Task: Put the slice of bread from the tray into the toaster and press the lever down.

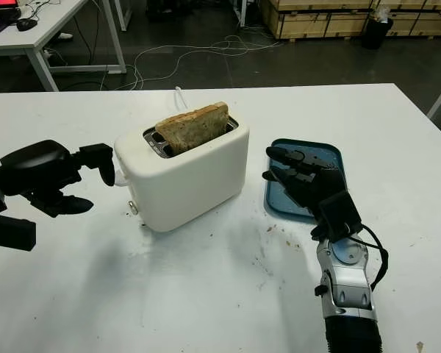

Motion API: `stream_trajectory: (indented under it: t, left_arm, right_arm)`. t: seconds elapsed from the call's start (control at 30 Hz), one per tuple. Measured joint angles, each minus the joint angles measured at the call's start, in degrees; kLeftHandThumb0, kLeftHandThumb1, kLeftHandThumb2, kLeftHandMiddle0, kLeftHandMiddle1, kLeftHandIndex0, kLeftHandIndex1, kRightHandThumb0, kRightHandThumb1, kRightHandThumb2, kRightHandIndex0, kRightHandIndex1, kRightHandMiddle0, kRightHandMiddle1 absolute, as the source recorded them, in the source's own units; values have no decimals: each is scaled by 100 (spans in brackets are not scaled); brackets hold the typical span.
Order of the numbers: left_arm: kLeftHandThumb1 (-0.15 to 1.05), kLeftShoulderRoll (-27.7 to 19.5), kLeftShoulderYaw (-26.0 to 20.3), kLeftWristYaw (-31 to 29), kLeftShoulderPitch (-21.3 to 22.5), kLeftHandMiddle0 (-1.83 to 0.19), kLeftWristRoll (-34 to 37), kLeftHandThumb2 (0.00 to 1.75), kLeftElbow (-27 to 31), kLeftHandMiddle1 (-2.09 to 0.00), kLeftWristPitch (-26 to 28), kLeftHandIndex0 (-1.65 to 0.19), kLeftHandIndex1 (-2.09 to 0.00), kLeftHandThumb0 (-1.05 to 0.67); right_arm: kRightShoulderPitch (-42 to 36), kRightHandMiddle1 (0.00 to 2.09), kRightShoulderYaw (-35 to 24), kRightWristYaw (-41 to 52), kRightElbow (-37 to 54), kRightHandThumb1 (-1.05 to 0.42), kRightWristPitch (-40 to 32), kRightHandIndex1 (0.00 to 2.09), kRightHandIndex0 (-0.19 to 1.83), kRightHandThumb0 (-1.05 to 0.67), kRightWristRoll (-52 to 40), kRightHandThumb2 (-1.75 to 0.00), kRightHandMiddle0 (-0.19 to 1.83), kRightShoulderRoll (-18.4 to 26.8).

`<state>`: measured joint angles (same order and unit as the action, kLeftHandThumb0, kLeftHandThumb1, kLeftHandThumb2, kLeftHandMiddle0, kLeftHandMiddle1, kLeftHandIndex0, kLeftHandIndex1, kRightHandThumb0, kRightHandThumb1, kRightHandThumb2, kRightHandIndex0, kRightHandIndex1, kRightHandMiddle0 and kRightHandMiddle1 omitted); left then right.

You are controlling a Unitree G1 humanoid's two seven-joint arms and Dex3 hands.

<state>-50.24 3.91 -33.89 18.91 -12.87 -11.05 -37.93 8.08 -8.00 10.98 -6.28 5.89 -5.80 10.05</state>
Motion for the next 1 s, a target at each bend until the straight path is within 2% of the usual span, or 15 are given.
stream_trajectory:
  t: [0.13, 0.43, 0.53, 0.7, 1.0]
  left_arm:
    - [92, 48, 3, 35, 1, -157, -112, 92, -118, -175, -167, 0, -158, -105]
    - [92, 90, -45, 466, 1, -157, -598, 97, -143, -175, -310, 0, -151, -105]
    - [92, 91, -70, 602, 1, -157, -707, 98, -129, -175, -322, 0, -138, -105]
    - [92, 96, -117, 803, -1, -157, -744, 99, -99, -175, -319, 0, -127, -105]
    - [92, 178, -199, 1044, -6, -157, -648, 96, -129, -175, -462, 0, -135, -105]
  right_arm:
    - [0, 0, -6, 1, -2, -92, 0, 66, 88, -52, -2, -11, 106, 0]
    - [-1, 0, -6, 1, -2, -92, 0, 66, 88, -52, -1, -11, 106, 0]
    - [-1, 0, -5, 1, -2, -92, 0, 66, 88, -52, 0, -11, 106, 0]
    - [-2, 0, -5, 1, -2, -92, 0, 66, 87, -52, 0, -11, 105, 0]
    - [-2, 0, -2, 1, -3, -92, 0, 66, 87, -53, -2, -11, 105, 0]
